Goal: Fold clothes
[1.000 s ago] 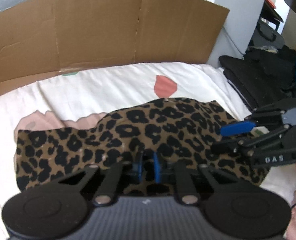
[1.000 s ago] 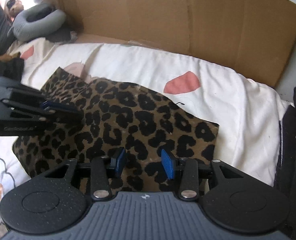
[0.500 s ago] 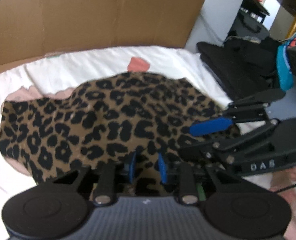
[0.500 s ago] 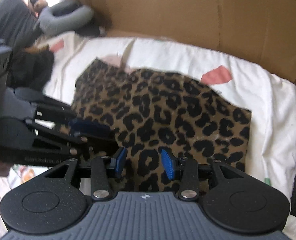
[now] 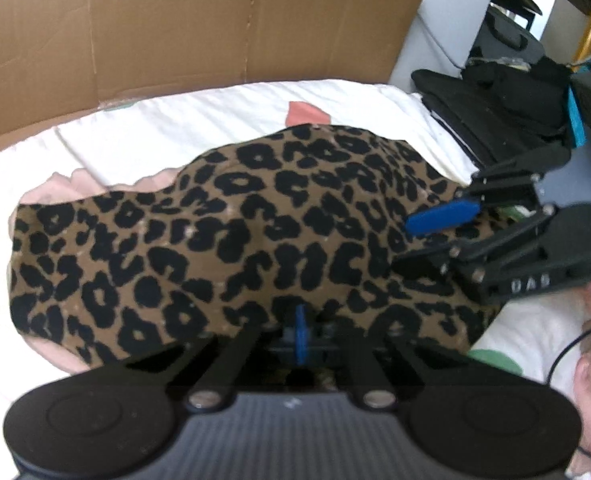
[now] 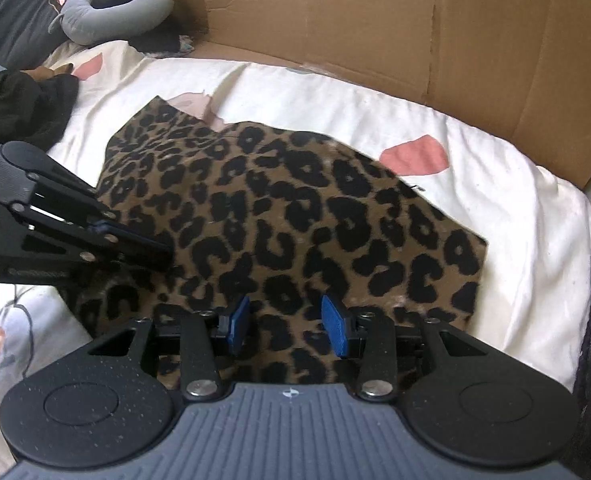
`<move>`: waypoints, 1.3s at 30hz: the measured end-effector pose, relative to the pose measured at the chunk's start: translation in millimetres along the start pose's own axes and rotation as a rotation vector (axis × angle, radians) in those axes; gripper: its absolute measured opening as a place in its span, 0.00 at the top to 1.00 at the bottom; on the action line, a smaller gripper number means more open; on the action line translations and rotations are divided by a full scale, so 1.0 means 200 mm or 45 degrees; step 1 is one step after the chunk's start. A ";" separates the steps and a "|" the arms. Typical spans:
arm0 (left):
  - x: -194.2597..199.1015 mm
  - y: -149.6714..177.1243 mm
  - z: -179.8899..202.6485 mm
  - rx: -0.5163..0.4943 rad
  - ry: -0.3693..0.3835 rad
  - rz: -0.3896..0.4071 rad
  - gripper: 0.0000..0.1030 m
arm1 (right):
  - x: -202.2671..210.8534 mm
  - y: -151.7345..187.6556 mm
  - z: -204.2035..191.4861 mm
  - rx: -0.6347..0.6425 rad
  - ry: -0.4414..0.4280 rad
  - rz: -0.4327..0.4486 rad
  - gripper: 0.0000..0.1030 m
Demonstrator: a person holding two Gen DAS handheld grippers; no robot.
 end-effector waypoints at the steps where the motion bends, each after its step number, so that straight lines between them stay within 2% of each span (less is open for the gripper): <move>1: 0.01 0.00 -0.01 -0.007 -0.007 -0.004 0.97 | 0.00 0.00 0.03 -0.013 0.025 -0.002 0.55; 8: 0.08 0.04 -0.12 -0.004 -0.054 -0.021 0.97 | 0.02 0.01 0.18 -0.090 0.061 -0.010 0.56; 12: 0.12 0.05 -0.15 -0.038 -0.145 -0.043 0.97 | 0.01 0.01 0.18 -0.083 0.060 -0.012 0.56; 19: 0.23 0.06 -0.23 0.082 -0.195 -0.026 0.96 | 0.00 0.00 0.18 -0.094 0.054 -0.021 0.56; 20: 0.24 0.05 -0.22 0.101 -0.190 -0.008 0.96 | 0.01 0.00 0.19 -0.104 0.059 -0.024 0.56; 22: 0.27 0.04 -0.19 0.127 -0.164 0.024 0.88 | 0.02 -0.02 0.19 -0.137 0.069 -0.026 0.56; 28: 0.28 0.03 0.00 0.115 -0.011 0.067 0.72 | 0.15 -0.05 0.17 -0.203 0.020 0.069 0.56; 35: 0.24 0.09 0.19 0.077 0.093 0.067 0.71 | 0.26 -0.03 0.01 -0.174 -0.088 0.103 0.56; 39: 0.23 0.11 0.26 0.040 0.107 0.069 0.71 | 0.30 0.01 -0.11 -0.124 -0.140 0.089 0.56</move>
Point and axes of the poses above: each gripper's, at about its wrist camera, not at the fingertips, and x roughly against the way its jaws point, z to its right, y to its underside, the point moved 5 cm from there along -x, roughly the way its jaws point, and after that the axes turned 4 degrees about -x, right-handed, at the moved point
